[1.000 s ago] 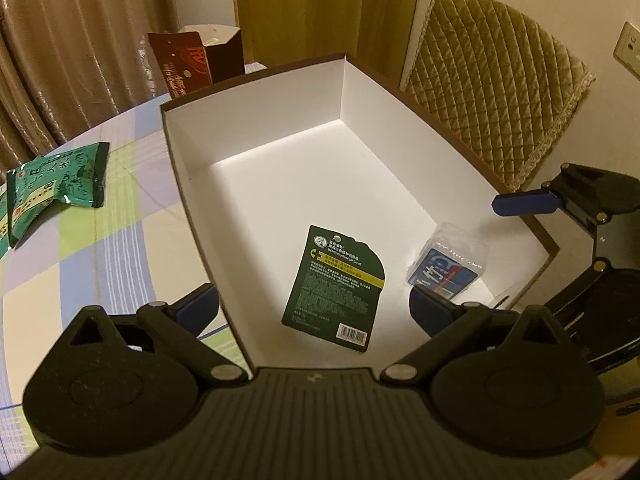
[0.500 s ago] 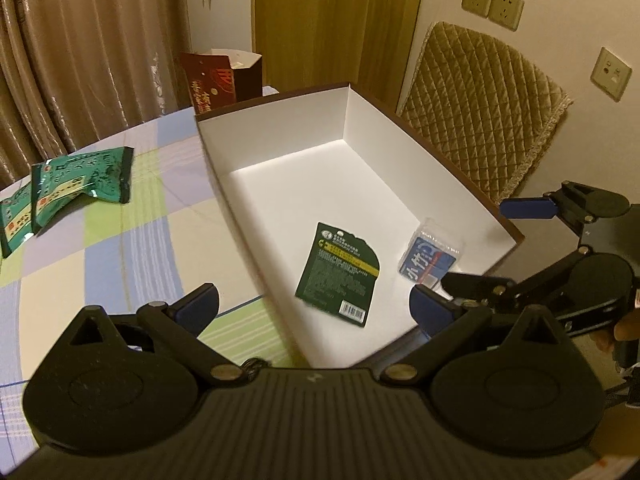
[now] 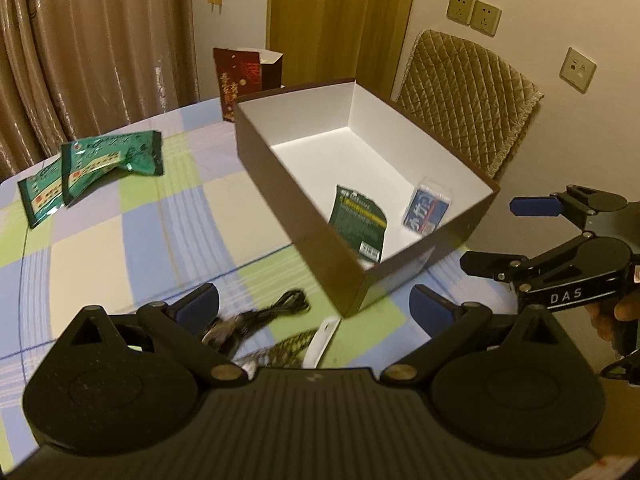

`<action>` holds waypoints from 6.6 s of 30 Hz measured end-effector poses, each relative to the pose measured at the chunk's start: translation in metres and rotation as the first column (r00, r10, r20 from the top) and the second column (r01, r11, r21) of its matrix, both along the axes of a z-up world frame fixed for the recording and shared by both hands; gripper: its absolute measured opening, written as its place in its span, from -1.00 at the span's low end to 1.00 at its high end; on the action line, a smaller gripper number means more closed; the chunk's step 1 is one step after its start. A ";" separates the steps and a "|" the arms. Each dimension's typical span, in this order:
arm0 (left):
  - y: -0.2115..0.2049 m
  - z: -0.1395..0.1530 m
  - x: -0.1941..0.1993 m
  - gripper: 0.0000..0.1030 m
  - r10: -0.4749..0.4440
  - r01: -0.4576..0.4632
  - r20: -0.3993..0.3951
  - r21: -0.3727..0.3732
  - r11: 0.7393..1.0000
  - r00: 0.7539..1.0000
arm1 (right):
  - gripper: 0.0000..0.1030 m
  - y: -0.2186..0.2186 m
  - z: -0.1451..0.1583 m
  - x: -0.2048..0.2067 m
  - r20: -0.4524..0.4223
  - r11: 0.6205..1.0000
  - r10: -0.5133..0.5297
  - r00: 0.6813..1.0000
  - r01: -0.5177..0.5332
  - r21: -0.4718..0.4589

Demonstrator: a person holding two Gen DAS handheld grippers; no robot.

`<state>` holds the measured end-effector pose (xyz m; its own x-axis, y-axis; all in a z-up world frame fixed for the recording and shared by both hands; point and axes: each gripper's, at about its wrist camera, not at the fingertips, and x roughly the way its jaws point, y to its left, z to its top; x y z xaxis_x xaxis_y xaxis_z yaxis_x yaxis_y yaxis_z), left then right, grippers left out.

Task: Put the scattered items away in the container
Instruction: 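Move both grippers back toward the remaining items on the table, then grasp the purple tube with the right gripper and lift it, then grasp the yellow snack packet with the left gripper while the right gripper holds the purple tube, then carry the yellow packet and purple tube over the cardboard box with both grippers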

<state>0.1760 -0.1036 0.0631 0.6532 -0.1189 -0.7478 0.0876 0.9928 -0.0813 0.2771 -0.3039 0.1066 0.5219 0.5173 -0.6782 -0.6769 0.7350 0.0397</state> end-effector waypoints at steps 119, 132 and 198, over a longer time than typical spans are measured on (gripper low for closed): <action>0.176 -0.163 -0.053 0.29 -0.505 0.544 -0.235 0.148 0.826 0.830 | -0.38 0.062 -0.075 -0.056 -0.302 1.000 0.008 0.953 -0.013 -0.016; 0.170 -0.154 -0.073 -0.05 -0.228 0.253 -0.220 0.094 0.963 0.948 | -0.38 0.057 -0.079 -0.054 -0.288 1.000 0.016 0.958 -0.019 -0.007; -0.043 -0.012 0.167 -0.03 -0.123 0.133 0.091 -0.111 0.985 0.988 | -0.38 0.001 0.009 0.144 -0.044 0.992 0.088 0.995 -0.083 0.099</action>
<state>0.3425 -0.1466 0.0512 0.6863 -0.2885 -0.6677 0.2246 0.9572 -0.1827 0.4212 -0.3024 0.1153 0.4409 0.6232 -0.6460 -0.7326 0.6657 0.1422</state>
